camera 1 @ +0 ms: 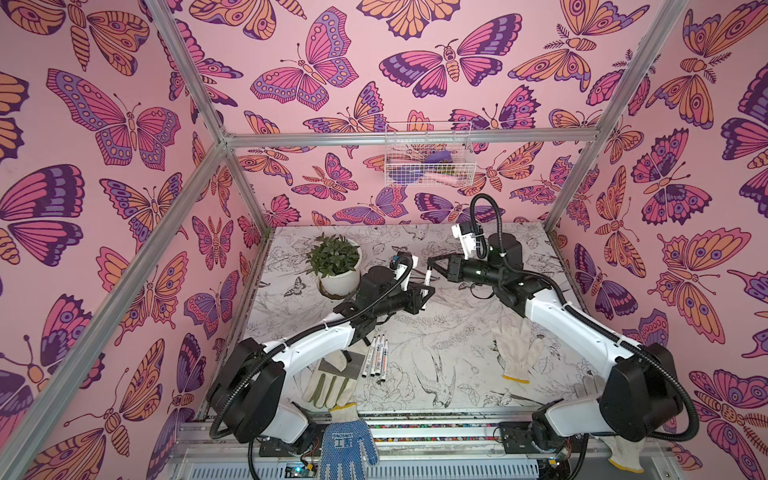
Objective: Insert the pens into the pen caps
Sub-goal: 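Bring the held cap toward the marker tip while the left gripper raises the marker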
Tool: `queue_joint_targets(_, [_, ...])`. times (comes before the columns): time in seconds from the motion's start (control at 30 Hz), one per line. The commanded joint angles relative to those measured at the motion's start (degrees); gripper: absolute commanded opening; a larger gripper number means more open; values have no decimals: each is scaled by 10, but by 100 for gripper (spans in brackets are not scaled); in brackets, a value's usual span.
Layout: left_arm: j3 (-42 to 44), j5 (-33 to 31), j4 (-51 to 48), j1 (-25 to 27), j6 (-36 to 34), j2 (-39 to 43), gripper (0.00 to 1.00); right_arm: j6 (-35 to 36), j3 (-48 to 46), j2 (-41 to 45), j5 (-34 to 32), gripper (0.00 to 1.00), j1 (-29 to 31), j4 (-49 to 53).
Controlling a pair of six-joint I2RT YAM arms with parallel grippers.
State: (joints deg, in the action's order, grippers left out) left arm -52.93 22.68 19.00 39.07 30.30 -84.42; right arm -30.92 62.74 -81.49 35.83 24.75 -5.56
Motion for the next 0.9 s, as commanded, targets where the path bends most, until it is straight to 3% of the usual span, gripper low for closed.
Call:
queue_joint_targets(0.0, [-39,-45,50,-15,15,-6,0,48,4,18,98,0,10,119])
queue_joint_targets(0.3, [-62,-68,26,-15,-7,-15,0,84,-2,30,149,0,10,200])
queue_joint_targets(0.67, [-50,-79,14,-13,-26,-6,0,-9,-12,38,214,0,-23,136])
queue_joint_targets(0.87, [-38,-76,14,-13,-28,2,0,-9,-25,55,228,0,-29,145])
